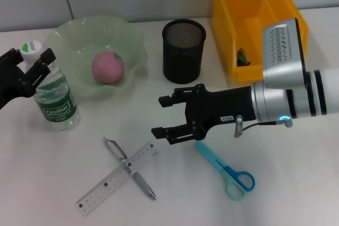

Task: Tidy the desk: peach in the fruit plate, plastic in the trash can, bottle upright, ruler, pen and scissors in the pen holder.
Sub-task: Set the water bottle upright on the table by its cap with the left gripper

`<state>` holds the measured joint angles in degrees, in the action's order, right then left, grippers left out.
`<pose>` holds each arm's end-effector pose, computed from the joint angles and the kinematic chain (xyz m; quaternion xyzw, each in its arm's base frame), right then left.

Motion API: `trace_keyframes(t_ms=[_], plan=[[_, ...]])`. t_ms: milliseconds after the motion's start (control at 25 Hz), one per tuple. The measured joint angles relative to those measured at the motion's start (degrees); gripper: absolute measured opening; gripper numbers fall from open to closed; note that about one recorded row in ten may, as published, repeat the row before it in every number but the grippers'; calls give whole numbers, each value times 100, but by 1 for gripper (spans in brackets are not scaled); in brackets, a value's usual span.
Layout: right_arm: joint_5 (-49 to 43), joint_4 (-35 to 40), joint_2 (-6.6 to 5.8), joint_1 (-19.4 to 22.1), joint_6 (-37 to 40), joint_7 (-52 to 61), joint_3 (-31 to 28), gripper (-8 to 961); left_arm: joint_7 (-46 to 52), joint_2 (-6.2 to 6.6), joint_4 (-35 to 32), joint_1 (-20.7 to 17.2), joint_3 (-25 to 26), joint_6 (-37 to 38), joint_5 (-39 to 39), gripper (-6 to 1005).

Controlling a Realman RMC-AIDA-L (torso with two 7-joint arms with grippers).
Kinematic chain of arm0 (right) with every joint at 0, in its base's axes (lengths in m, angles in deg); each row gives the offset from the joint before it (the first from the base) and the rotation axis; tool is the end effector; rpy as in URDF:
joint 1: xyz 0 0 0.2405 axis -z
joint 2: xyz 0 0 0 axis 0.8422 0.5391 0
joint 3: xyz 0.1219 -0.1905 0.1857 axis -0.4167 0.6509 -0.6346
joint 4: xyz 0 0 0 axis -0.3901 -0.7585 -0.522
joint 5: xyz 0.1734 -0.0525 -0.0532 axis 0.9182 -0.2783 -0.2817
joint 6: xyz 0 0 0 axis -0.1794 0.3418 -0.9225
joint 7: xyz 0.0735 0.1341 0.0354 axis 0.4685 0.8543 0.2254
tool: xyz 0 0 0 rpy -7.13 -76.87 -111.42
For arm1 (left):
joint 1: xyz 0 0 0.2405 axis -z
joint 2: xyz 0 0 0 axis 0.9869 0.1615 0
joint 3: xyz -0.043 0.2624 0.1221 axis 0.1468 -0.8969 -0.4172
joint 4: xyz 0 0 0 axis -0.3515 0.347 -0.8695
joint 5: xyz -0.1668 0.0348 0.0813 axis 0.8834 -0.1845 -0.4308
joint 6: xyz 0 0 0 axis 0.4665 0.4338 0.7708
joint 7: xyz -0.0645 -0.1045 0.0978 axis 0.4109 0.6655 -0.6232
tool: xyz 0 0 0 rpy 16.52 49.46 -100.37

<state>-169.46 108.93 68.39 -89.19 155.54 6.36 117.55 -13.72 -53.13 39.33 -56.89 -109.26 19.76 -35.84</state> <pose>0.2191 0.3439 -0.0858 -0.9735 0.1067 0.1827 0.0872 -0.3139 0.3387 0.0007 -0.8194 -0.2126 -0.3711 0.3817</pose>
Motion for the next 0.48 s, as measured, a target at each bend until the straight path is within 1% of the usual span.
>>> trace_keyframes(t_ms=[360,480], plan=[[-5,0,0,-7,56,2,9,768,14,-1,-2,-5,-35,16,3,462],[-5,0,0,-4,62,2,9,768,10,0,-2,-12,-37,32,3,568]])
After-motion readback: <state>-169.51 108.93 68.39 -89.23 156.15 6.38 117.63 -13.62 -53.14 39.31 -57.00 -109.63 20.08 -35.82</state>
